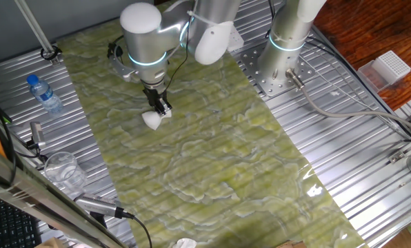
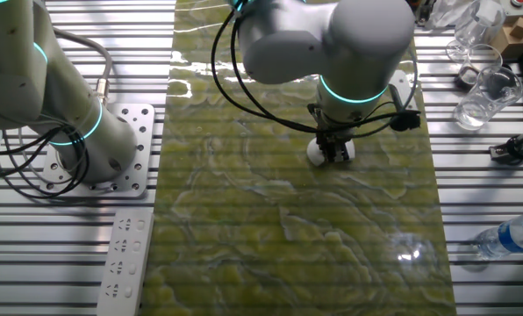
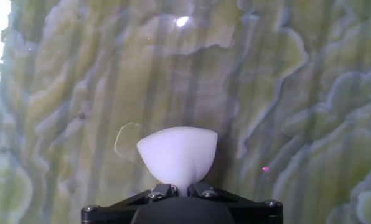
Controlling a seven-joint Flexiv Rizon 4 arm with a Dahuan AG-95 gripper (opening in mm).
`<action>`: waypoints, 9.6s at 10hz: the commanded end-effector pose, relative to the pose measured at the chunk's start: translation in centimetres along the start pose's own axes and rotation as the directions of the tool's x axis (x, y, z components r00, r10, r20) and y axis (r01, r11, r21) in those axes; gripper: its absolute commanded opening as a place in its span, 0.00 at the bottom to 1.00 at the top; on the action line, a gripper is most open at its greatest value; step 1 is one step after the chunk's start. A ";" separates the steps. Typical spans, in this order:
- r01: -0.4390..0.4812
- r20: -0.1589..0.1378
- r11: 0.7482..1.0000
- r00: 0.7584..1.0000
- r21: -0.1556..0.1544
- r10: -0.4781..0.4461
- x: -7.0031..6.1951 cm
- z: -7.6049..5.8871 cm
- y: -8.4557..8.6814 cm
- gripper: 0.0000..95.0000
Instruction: Clean the tabletop with a sponge
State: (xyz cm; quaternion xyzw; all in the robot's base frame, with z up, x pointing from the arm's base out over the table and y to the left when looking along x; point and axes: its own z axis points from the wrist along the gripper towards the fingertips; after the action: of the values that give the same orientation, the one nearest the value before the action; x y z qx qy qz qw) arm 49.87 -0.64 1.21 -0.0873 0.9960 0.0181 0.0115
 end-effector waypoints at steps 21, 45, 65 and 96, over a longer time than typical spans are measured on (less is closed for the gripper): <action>-0.017 -0.043 0.991 0.999 -0.134 0.011 -1.0 0.5 3.8 0.00; -0.100 -0.013 0.991 0.995 -0.090 0.099 -0.2 0.6 7.8 0.00; 0.218 -0.025 0.973 0.976 0.075 -0.217 2.7 -1.2 -2.4 0.00; -0.256 -0.025 0.946 0.966 -0.198 0.256 -2.3 -0.2 6.4 0.00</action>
State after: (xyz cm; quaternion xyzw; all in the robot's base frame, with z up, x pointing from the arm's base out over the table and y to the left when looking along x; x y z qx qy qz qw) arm 51.04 5.97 1.53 0.0389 0.9925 0.1159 0.0032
